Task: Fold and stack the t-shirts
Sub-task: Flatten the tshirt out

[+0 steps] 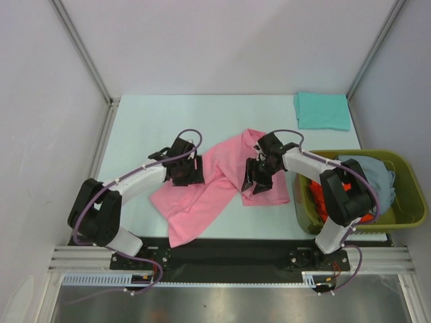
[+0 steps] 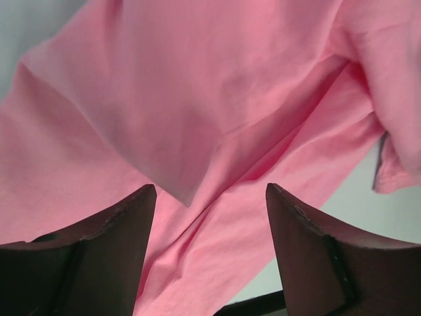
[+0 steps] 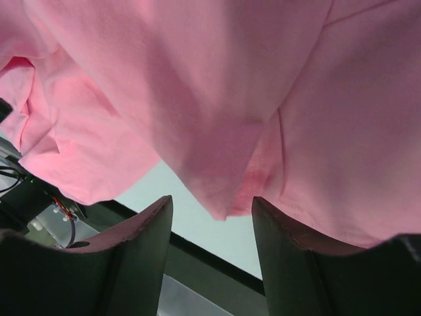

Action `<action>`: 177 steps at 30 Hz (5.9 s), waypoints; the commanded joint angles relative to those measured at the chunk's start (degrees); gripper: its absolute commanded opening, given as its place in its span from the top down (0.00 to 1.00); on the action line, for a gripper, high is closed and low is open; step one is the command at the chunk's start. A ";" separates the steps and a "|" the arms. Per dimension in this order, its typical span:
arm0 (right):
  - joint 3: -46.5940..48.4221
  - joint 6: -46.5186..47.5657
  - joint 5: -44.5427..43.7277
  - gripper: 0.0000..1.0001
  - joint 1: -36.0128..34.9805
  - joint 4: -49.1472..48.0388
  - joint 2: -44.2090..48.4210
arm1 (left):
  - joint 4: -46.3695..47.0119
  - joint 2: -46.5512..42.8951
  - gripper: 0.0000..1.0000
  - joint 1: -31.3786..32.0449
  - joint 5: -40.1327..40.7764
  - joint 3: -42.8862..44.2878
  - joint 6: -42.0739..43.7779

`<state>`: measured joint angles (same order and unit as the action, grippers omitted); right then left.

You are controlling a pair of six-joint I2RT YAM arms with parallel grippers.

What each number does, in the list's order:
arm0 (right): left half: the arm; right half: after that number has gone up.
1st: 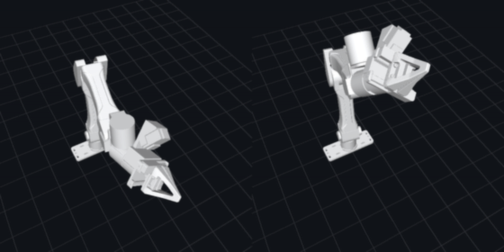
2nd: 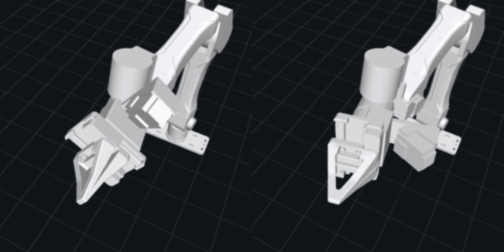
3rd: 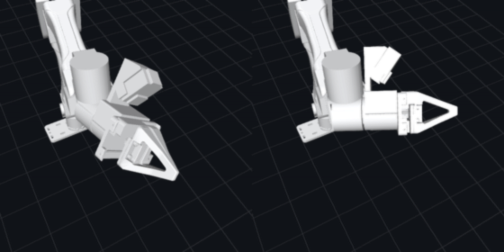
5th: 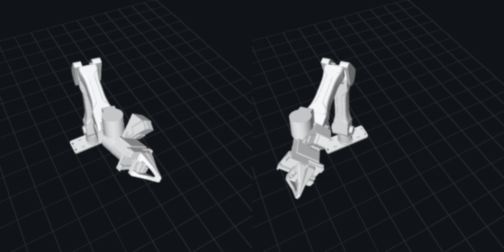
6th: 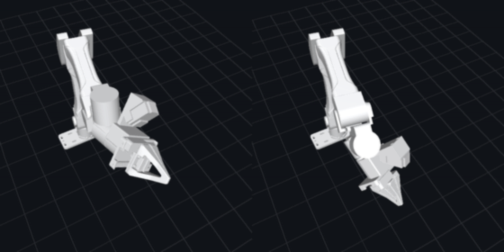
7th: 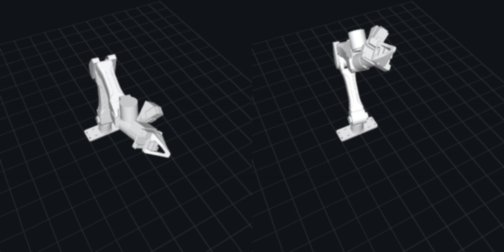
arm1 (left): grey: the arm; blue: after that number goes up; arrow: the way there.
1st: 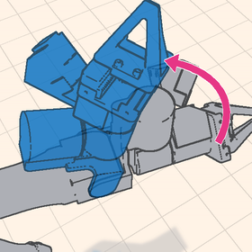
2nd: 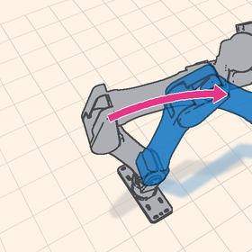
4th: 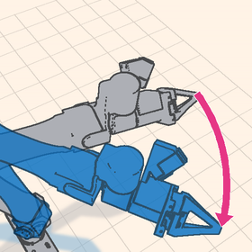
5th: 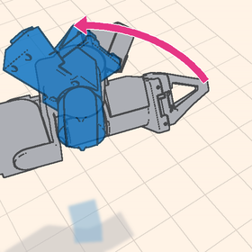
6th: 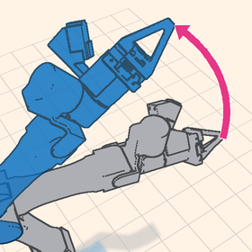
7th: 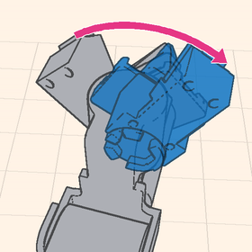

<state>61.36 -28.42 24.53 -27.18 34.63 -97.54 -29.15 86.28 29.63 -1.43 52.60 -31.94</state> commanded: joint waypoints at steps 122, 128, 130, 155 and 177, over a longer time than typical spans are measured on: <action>54.75 7.77 -25.06 0.30 7.68 22.87 -9.72 | -20.51 -8.10 0.24 -9.09 11.81 28.91 13.94; 33.14 5.93 -23.30 0.32 -5.57 18.10 9.45 | -22.18 -20.18 0.41 5.95 13.65 7.98 2.69; 27.08 4.96 -23.21 0.32 -9.36 18.54 13.49 | -22.45 -21.24 0.29 10.68 14.09 3.42 -0.30; 3.06 -3.74 -19.26 0.32 -15.63 11.33 17.21 | -5.39 -5.78 0.39 14.49 10.31 -6.02 -4.97; 3.15 -4.71 -20.67 0.50 -10.44 7.21 1.39 | -17.34 -15.78 0.92 12.39 19.45 -0.48 -4.71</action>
<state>63.22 -32.40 4.99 -39.62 43.20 -93.67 -42.19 74.76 43.44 14.70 49.21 -36.14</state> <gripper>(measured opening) 0.509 0.106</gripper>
